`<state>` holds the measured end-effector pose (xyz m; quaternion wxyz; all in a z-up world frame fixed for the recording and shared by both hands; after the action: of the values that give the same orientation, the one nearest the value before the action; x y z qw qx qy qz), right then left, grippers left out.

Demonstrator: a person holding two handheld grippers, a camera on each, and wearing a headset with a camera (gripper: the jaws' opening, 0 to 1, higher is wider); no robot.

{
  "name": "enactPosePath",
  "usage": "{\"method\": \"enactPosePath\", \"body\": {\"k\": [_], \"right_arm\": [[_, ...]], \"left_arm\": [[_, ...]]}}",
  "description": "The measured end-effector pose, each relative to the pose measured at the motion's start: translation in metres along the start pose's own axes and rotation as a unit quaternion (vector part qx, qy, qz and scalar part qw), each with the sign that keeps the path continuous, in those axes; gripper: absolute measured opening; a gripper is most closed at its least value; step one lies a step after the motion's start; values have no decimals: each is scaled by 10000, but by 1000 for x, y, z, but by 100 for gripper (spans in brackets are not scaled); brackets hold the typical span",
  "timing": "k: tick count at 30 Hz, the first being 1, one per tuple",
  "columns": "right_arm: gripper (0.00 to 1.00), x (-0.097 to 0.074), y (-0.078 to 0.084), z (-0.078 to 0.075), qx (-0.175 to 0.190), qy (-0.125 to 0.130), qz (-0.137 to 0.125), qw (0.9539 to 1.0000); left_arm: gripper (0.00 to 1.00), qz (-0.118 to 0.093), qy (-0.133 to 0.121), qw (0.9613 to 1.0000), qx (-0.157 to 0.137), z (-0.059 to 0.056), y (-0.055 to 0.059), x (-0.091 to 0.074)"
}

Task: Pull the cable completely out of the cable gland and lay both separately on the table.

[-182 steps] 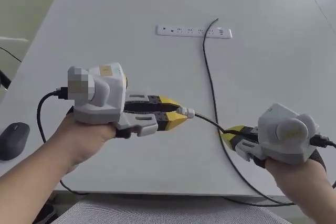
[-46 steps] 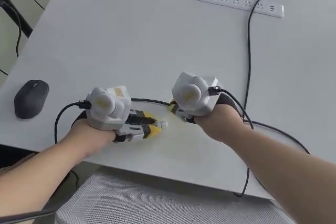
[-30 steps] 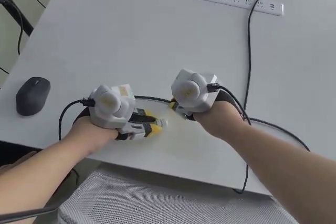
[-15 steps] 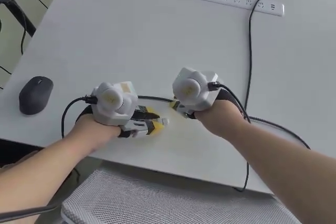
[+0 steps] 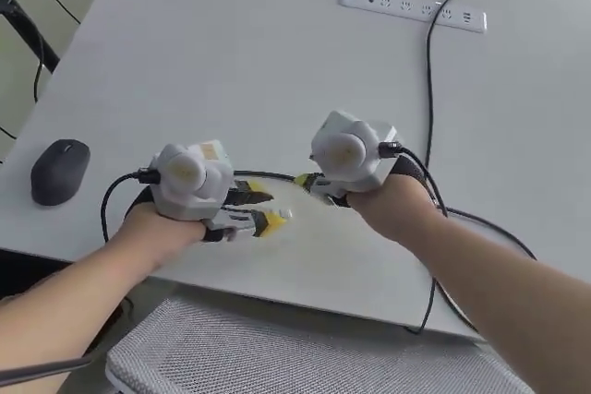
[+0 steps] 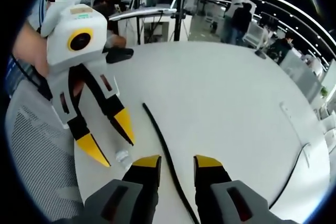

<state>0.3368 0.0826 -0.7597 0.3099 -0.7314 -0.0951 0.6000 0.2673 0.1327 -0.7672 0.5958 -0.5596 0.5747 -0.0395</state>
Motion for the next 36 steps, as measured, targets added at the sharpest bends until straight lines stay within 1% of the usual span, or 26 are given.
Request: {"method": "enactPosePath", "body": {"k": [3, 5, 9, 13, 14, 16, 17, 18, 19, 21, 22, 24, 27, 29, 32, 33, 35, 36], "right_arm": [[24, -13, -1, -2, 92, 52, -151, 9998], [25, -22, -2, -4, 184, 94, -270, 9994], [30, -39, -3, -8, 364, 134, -457, 9982], [34, -61, -3, -11, 527, 187, -658, 9963], [34, -68, -3, -11, 588, 183, -748, 9953], [36, -78, -3, -11, 641, 191, -857, 9941], [37, -83, -2, -11, 657, 197, -886, 9937], [37, -88, -2, -10, 673, 199, -931, 9932], [38, -95, -1, -9, 708, 202, -1002, 9922], [39, -107, 1, -8, 731, 234, -1084, 9911], [38, -111, 2, -7, 739, 255, -1101, 9908], [39, -123, 4, -8, 785, 340, -1236, 9886], [42, -138, 7, -7, 980, 408, -1409, 9843], [45, -145, 11, -6, 1032, 442, -1448, 9831], [51, -157, 18, -2, 1211, 431, -1610, 9786], [52, -160, 20, -1, 1234, 439, -1621, 9780], [54, -165, 25, 2, 1387, 400, -1711, 9746], [56, -167, 28, 4, 1417, 395, -1729, 9739]], "left_arm": [[30, -128, -30, 9999, -67, -2, -5, -4], [34, -206, -22, 9997, -143, -4, -8, -7], [37, -258, -69, 9995, -143, -4, -9, -12], [41, -387, -74, 9989, -253, -6, -13, -19], [42, -417, -81, 9987, -267, -7, -14, -20], [44, -514, -94, 9981, -318, -9, -16, -24], [45, -606, -108, 9974, -372, -10, -17, -28], [45, -634, -111, 9972, -391, -10, -18, -29], [46, -702, -116, 9965, -434, -11, -19, -32], [49, -863, -112, 9948, -529, -14, -23, -38], [50, -909, -121, 9943, -544, -15, -24, -41], [52, -934, -150, 9942, -516, -17, -26, -46], [57, -952, -193, 9942, -470, -19, -29, -54], [60, -994, -190, 9936, -496, -20, -31, -58], [64, -1093, -231, 9929, -408, -26, -39, -68], [65, -1096, -234, 9929, -400, -27, -39, -70], [65, -1118, -245, 9927, -382, -31, -42, -76], [66, -1123, -261, 9926, -374, -32, -42, -78]]}}
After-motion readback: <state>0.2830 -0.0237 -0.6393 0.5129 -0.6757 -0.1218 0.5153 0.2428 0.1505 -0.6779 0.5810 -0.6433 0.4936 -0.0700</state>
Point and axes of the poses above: the centre of the closed fingertips' face, and the gripper's own axes: x roughly forward along the fingers, z roughly to its left, y roughly out of its underside, the point moved 3 cm from there along -x, roughly backward along the fingers, and after that the axes turned 5 degrees about z, right-handed, at the moved point
